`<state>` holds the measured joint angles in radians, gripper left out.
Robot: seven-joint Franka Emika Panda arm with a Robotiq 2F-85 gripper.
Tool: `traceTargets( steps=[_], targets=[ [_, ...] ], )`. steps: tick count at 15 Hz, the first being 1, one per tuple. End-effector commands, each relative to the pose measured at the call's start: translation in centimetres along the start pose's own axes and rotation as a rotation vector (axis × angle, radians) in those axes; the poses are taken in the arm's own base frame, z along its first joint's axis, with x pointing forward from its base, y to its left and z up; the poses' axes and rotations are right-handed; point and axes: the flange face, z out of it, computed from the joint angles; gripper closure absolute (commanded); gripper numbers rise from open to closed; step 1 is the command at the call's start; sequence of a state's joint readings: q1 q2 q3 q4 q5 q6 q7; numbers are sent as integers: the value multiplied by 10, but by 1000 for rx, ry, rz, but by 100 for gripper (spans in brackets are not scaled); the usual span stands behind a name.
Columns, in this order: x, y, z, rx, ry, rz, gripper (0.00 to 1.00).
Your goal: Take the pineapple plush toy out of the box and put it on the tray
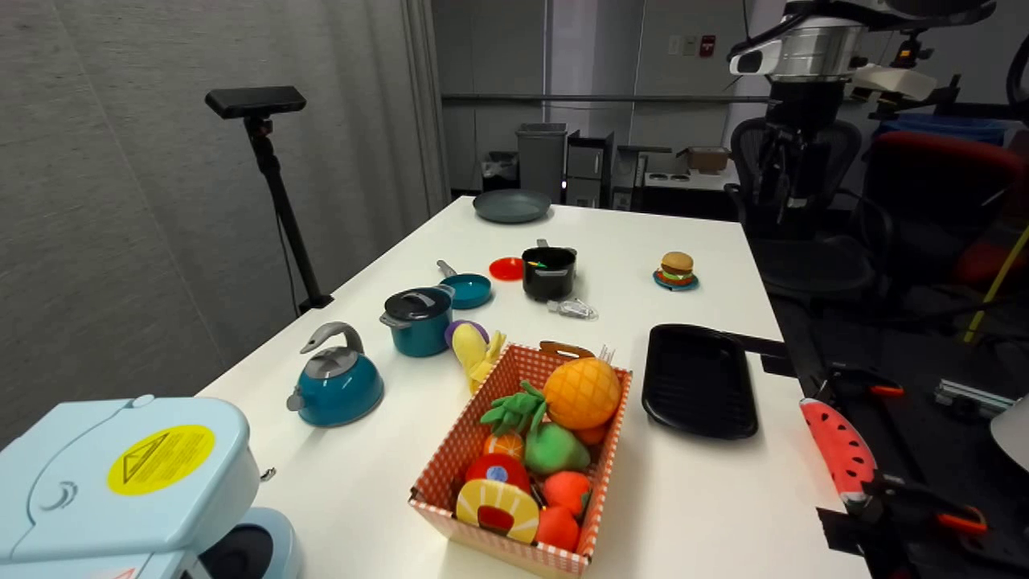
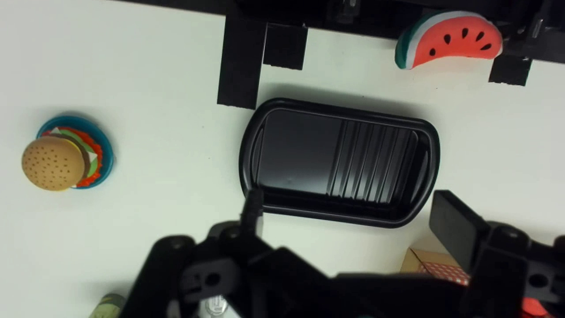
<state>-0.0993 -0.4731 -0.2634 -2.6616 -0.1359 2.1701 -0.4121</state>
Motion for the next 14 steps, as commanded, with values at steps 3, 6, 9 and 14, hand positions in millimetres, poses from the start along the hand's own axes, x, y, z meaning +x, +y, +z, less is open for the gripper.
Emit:
traceTargets(
  steps=[3,6,9,14],
  targets=[
    [32,-32,12,14,84,-197,1],
    [53,-49,19,15,122,-280,0],
    [74,-64,28,3,164,-358,0],
    [105,-91,49,-16,222,-468,0]
  ],
)
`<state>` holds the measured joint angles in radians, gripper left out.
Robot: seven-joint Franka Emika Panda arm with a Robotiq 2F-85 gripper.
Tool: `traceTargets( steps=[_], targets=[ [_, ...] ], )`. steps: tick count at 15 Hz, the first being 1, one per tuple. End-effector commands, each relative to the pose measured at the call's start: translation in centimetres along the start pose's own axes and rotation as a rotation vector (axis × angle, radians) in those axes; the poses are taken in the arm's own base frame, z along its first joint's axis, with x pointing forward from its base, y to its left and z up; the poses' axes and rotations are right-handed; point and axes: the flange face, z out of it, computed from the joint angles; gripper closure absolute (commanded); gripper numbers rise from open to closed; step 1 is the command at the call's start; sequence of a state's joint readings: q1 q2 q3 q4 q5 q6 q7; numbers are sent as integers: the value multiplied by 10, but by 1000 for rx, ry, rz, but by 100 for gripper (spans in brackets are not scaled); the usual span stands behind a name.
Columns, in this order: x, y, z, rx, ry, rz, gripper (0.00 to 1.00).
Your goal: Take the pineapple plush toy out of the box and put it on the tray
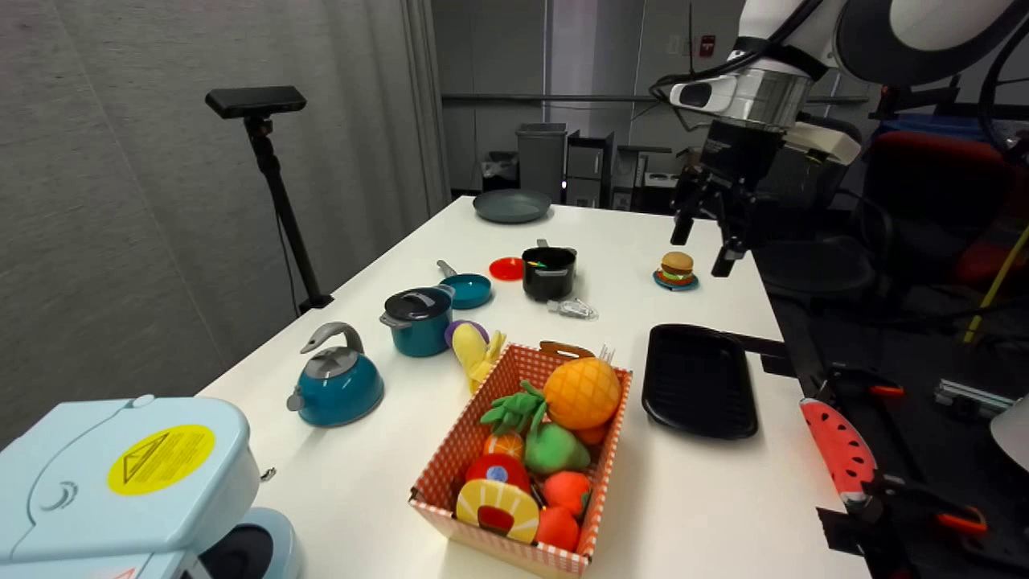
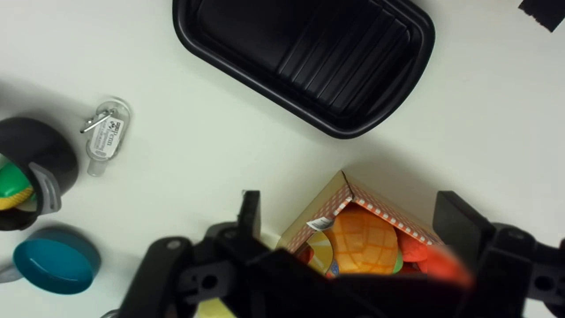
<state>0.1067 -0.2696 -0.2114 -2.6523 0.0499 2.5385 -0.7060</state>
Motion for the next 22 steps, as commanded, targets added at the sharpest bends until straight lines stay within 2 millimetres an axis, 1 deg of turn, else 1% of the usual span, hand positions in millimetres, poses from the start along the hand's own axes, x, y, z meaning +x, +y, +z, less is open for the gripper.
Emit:
traceTargets(
  steps=[1,4,7,14,16,18,22],
  targets=[
    [28,-5,21,-4,36,-77,0],
    [50,-14,37,-8,55,-110,0],
    [73,-22,53,2,55,-94,0],
    [124,-42,80,30,37,-87,0],
    [138,-44,85,40,28,-74,0],
    [148,-52,94,49,21,-68,0],
    [165,-57,112,59,19,-55,0]
  ],
)
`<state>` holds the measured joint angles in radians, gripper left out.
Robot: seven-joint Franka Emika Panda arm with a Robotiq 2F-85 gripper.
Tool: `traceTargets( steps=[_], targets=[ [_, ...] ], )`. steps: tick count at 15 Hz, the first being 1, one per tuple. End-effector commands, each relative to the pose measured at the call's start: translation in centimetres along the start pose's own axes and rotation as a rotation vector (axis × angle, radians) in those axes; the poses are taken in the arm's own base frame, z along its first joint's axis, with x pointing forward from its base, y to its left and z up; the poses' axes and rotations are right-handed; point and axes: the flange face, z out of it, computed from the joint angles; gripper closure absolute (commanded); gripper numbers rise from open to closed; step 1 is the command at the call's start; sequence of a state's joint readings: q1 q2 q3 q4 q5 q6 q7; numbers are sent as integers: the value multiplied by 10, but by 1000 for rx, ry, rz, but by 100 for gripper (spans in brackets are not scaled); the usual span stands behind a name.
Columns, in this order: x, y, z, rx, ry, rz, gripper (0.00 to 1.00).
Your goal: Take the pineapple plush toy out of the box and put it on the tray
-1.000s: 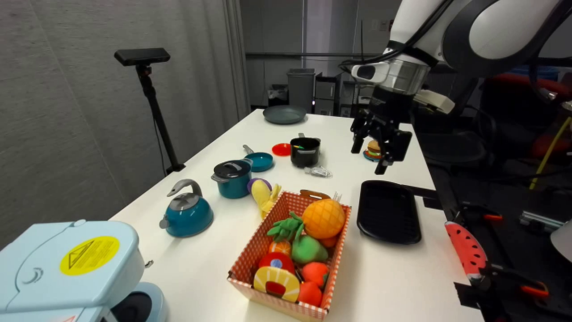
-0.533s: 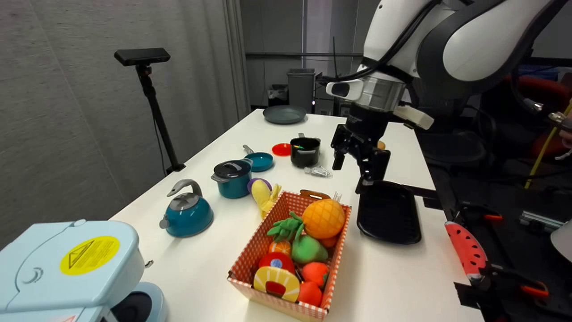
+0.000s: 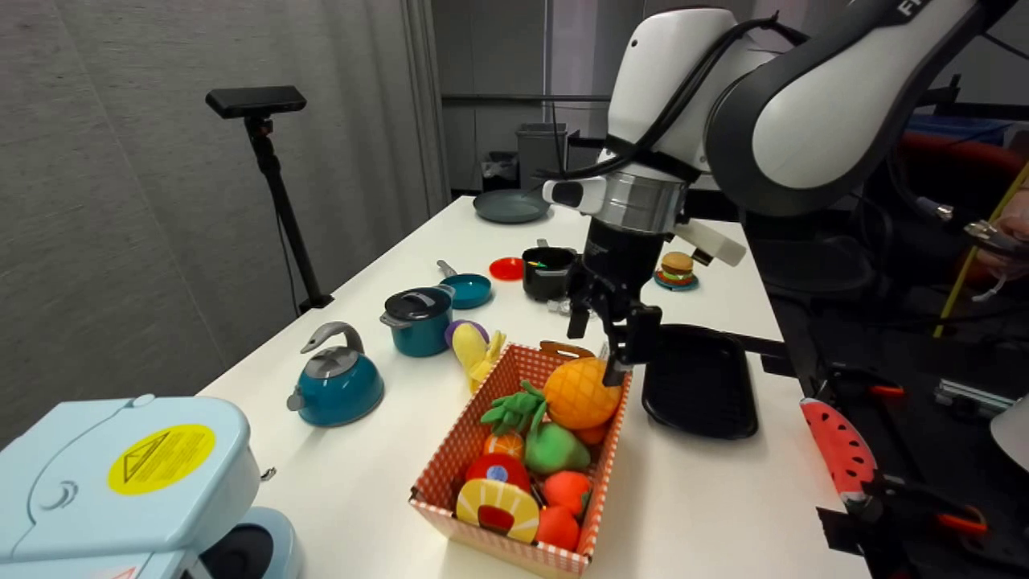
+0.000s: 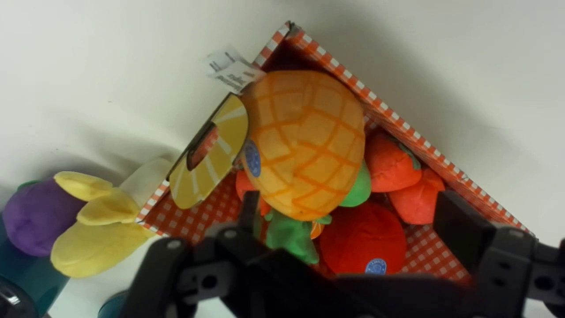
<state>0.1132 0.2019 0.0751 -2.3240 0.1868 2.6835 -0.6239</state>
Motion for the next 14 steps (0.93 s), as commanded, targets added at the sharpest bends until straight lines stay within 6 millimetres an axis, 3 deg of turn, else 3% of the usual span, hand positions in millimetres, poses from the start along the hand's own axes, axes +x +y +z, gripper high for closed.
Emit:
traceTargets(
  steps=[1,8,14],
  targets=[
    [18,4,17,6,-4,25,0],
    [28,15,53,13,-38,7,0],
    [25,52,75,-3,-82,37,0]
  ],
)
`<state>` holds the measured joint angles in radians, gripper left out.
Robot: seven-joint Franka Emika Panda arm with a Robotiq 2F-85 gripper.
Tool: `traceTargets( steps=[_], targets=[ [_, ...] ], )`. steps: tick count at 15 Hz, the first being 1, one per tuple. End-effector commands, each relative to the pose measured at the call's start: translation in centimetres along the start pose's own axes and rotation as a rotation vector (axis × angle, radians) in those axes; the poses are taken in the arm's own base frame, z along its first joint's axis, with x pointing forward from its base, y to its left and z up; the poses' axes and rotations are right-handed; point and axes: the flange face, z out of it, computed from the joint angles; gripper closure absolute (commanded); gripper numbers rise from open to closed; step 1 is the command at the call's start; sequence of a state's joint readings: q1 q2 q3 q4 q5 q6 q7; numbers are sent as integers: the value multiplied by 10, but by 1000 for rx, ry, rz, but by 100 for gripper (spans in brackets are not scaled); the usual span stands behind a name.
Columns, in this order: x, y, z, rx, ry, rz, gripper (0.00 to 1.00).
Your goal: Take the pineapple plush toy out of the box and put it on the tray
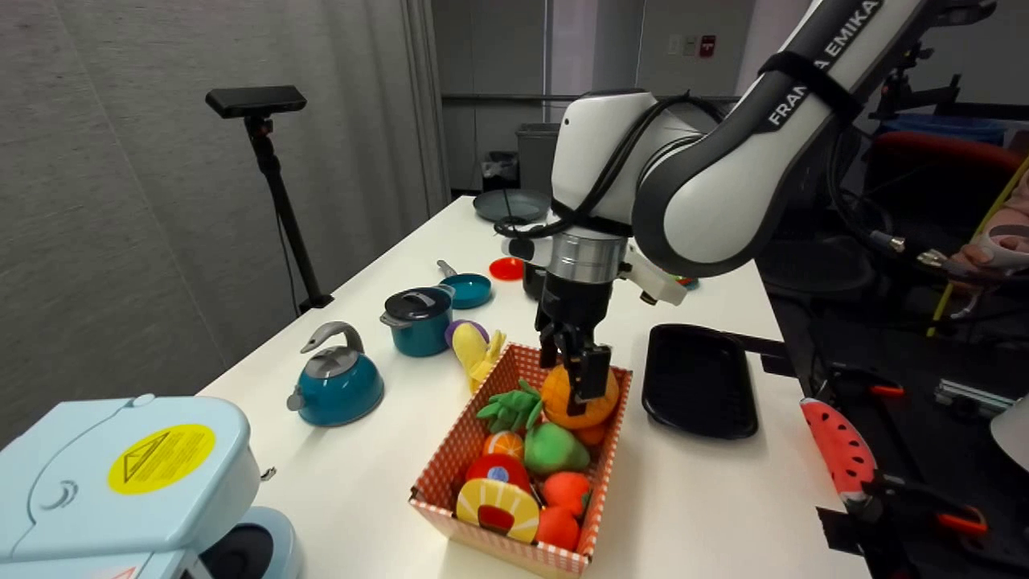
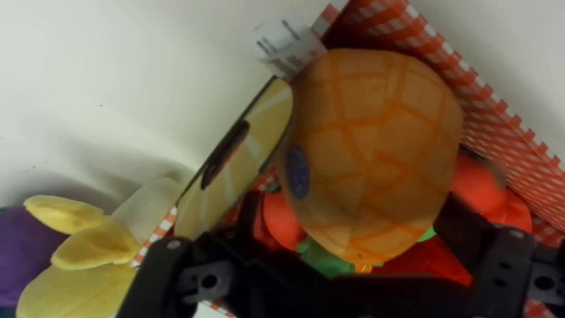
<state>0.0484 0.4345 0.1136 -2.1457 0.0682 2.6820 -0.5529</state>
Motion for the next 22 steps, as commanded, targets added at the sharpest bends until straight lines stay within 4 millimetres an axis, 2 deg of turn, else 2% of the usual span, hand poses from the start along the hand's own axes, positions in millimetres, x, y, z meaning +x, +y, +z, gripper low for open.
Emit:
traceTargets(
  steps=[1,7,9,13,17,19,22],
  targets=[
    [0,19,12,-7,-25,41,0],
    [-10,40,8,-8,-28,127,0],
    [-19,55,7,-18,-35,188,0],
    [-35,104,6,-55,-39,314,0],
    [-42,148,5,-81,-30,428,0],
    [-44,166,4,-86,-33,472,0],
    [-47,183,8,-91,-44,518,0]
  ],
)
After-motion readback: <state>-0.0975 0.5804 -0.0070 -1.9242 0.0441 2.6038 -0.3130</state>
